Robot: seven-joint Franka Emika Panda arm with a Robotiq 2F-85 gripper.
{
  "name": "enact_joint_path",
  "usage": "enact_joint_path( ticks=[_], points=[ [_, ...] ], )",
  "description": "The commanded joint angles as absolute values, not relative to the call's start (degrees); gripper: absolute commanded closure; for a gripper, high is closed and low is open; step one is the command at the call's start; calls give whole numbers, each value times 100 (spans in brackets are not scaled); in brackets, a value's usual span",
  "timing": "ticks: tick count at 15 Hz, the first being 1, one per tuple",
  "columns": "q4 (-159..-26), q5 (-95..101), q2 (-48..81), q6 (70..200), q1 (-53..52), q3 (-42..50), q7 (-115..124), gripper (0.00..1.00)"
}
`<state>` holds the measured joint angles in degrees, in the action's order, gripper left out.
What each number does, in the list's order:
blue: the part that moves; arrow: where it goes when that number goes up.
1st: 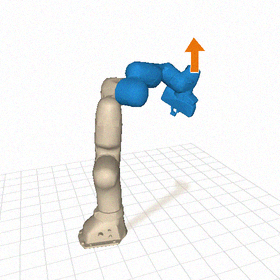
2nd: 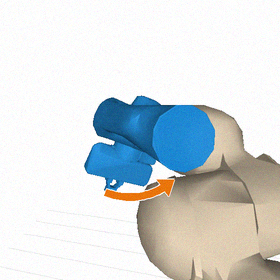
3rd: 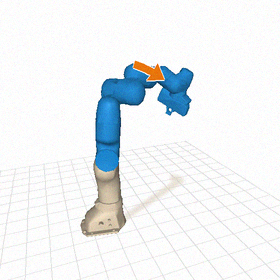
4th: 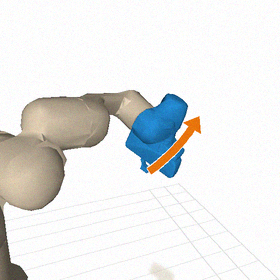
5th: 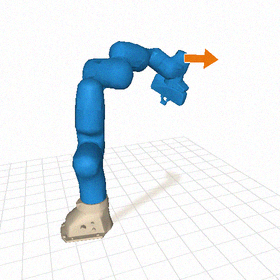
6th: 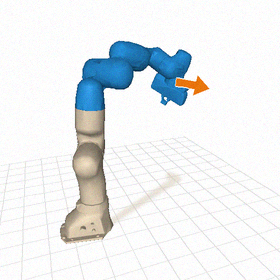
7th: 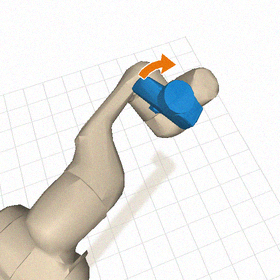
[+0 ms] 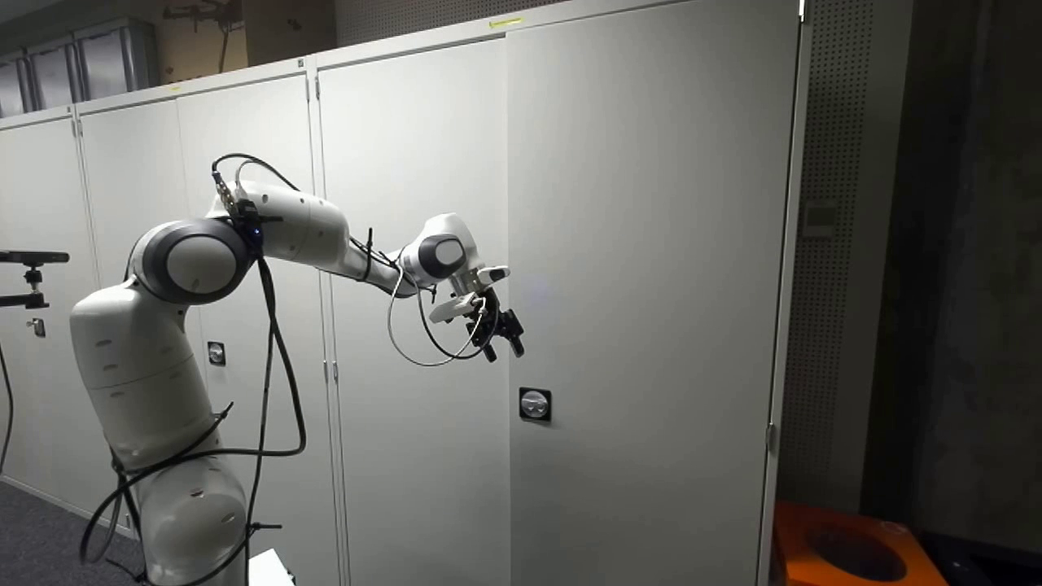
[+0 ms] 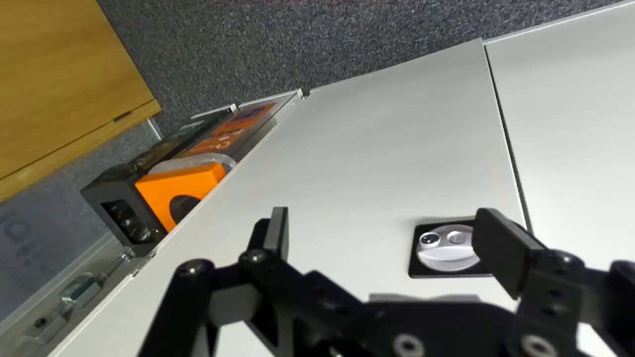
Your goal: Open the door on the right
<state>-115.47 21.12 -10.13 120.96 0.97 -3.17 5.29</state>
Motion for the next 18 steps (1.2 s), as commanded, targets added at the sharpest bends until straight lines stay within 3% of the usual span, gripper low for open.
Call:
enact_joint_path(
  ticks=[1, 18],
  points=[
    [-11374, 2426, -922, 12436, 26, -411, 597, 0],
    [-10384, 2774, -249, 13193, -150, -571, 550, 0]
  ],
)
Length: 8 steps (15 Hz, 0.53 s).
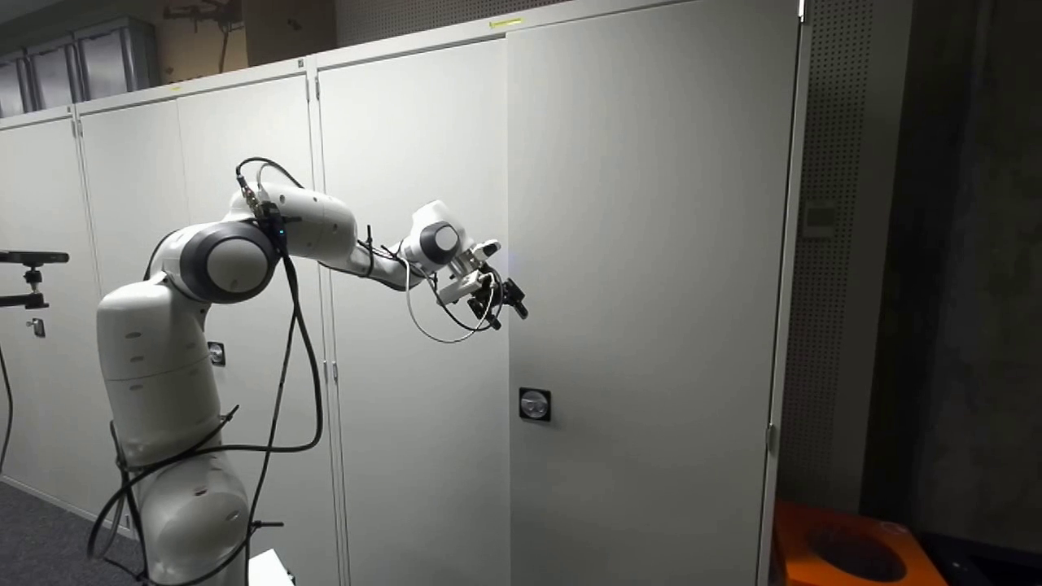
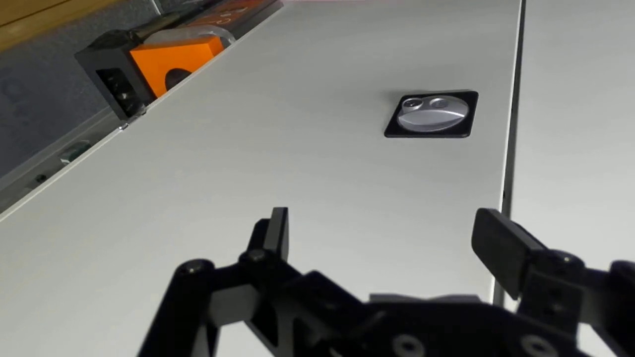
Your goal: Open the door on the right
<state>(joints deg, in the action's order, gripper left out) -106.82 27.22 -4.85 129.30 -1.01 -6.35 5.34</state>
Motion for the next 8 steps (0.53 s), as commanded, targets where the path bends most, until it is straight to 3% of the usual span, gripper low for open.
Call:
enact_joint_path(
  ticks=[1, 8],
  points=[
    [-10375, 2756, -219, 13341, -159, -565, 536, 0],
    [-10446, 2566, -117, 14083, -236, -556, 409, 0]
  ],
)
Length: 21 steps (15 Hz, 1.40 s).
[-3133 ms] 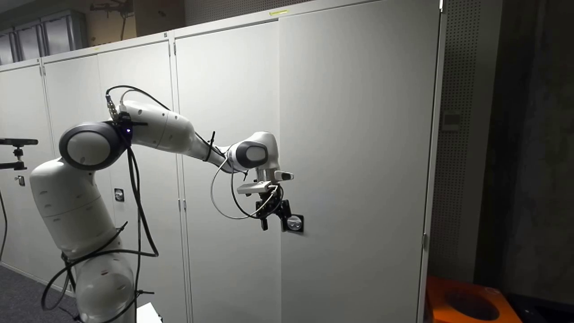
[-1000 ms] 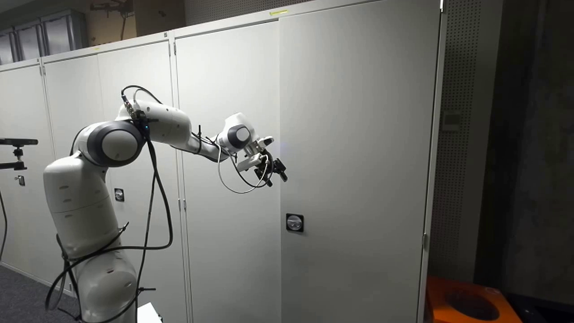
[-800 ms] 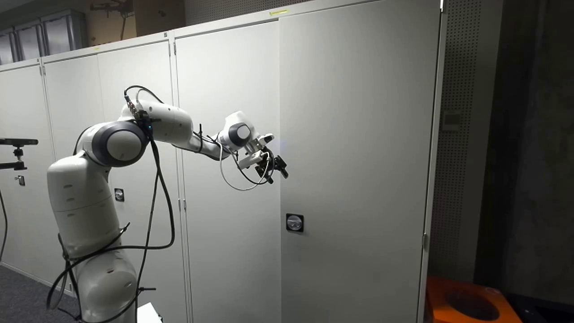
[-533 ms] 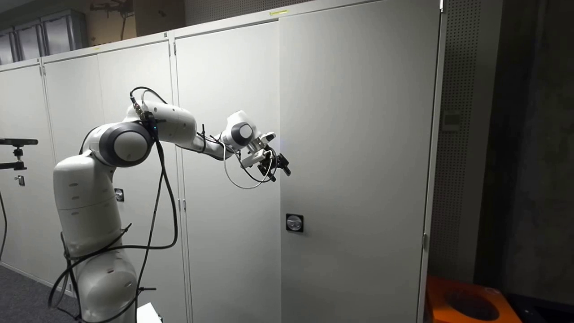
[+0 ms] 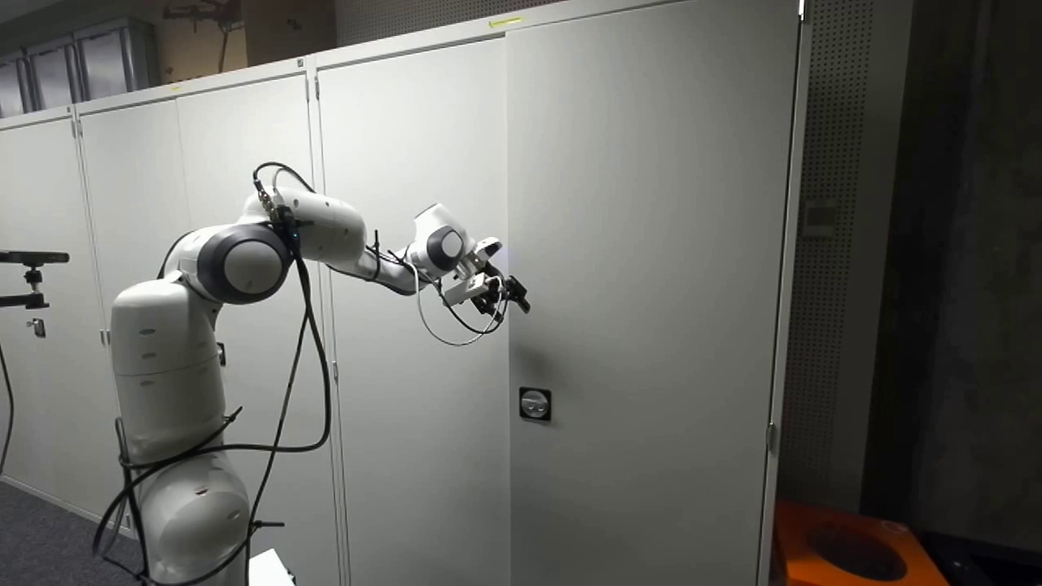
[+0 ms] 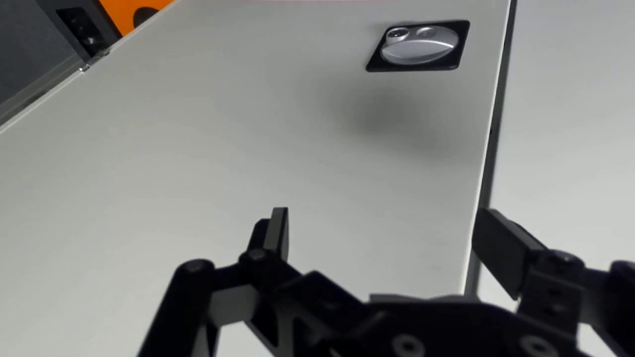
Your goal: Open the door on the right
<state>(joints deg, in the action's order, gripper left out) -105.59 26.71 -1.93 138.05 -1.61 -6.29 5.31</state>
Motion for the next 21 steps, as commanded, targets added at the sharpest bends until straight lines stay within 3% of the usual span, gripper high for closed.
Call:
enact_joint_path(
  ticks=[1, 21],
  points=[
    [-10450, 2552, -113, 14174, -243, -553, 411, 0],
    [-10666, 3256, -237, 15467, -129, -545, 1524, 0]
  ],
)
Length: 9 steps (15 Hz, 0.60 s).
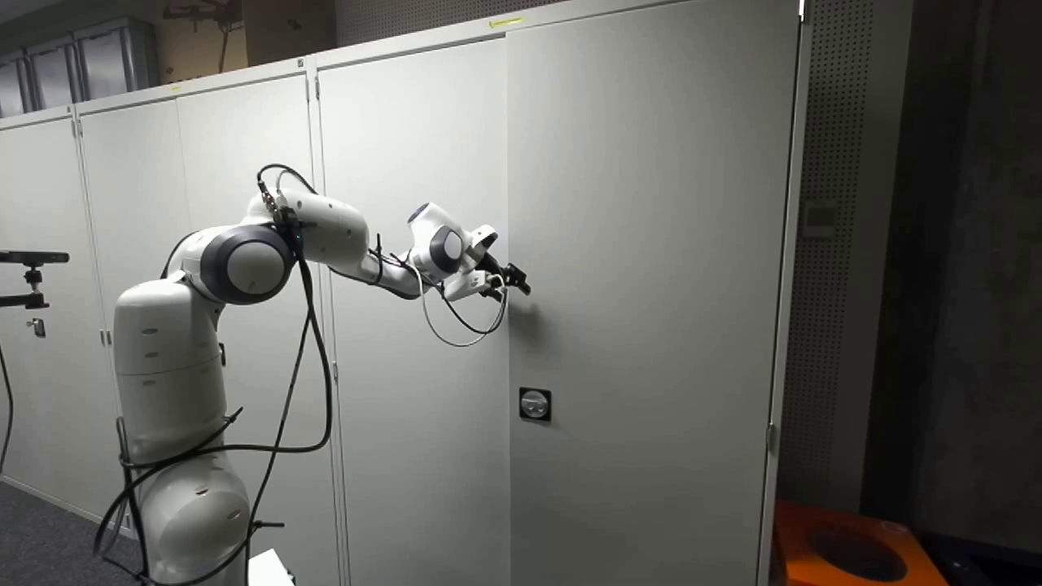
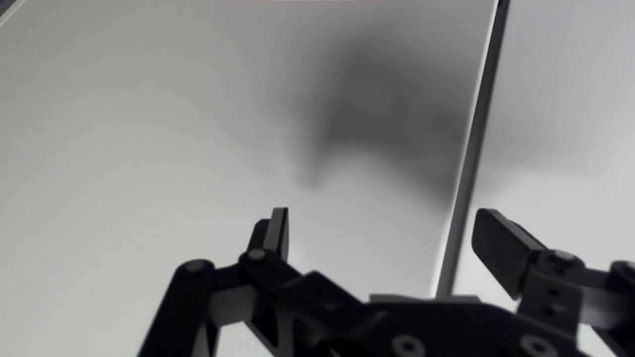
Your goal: Open the door on the right
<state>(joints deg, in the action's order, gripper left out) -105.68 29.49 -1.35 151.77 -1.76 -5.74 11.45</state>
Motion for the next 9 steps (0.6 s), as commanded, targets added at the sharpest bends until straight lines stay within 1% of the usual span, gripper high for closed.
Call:
enact_joint_path(
  ticks=[1, 9],
  points=[
    [-10662, 3292, -226, 15530, -121, -544, 1599, 0],
    [-10657, 3654, -191, 15876, -84, -528, 2067, 0]
  ],
)
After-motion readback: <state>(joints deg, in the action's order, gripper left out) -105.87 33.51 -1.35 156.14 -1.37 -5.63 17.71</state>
